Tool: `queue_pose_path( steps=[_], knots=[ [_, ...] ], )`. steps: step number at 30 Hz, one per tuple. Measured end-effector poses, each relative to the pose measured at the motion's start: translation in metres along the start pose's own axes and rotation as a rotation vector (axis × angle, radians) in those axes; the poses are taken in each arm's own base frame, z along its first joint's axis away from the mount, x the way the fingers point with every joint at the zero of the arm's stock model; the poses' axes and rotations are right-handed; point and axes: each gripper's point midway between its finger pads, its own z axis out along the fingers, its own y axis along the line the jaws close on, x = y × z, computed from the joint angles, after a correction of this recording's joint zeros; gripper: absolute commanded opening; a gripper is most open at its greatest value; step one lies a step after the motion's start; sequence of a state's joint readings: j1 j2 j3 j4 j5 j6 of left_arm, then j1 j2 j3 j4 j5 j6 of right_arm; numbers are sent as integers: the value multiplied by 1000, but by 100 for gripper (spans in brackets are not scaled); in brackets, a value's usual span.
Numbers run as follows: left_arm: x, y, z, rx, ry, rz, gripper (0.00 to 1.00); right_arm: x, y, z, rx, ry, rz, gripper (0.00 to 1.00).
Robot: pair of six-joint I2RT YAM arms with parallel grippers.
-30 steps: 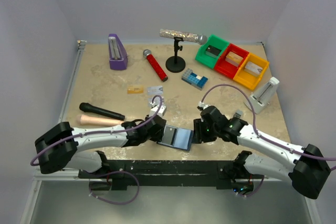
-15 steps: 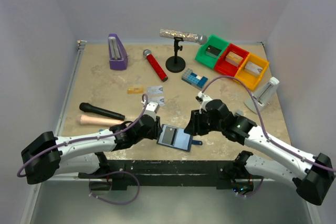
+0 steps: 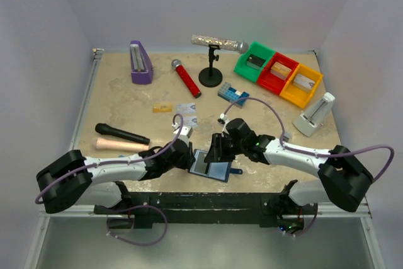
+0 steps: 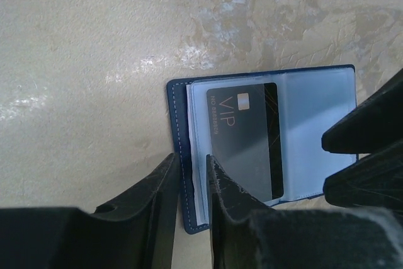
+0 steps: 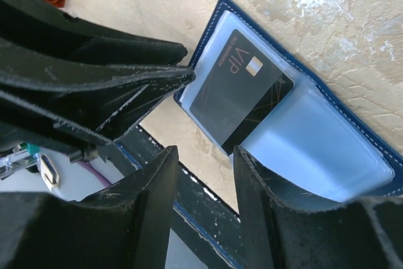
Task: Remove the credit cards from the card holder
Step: Remove the credit card from the card holder.
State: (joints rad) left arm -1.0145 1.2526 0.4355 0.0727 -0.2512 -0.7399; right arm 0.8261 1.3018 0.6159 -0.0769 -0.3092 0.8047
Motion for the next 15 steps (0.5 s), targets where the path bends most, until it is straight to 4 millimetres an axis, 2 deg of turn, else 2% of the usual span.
queue_pose_path(
  steps=[9, 15],
  knots=[
    [12, 3, 4, 17, 13, -28, 27, 14, -20, 22, 36, 45, 64, 47],
    [13, 2, 5, 37, -4, -50, 26, 16, -22, 30, 27, 60, 92, 47]
  ],
)
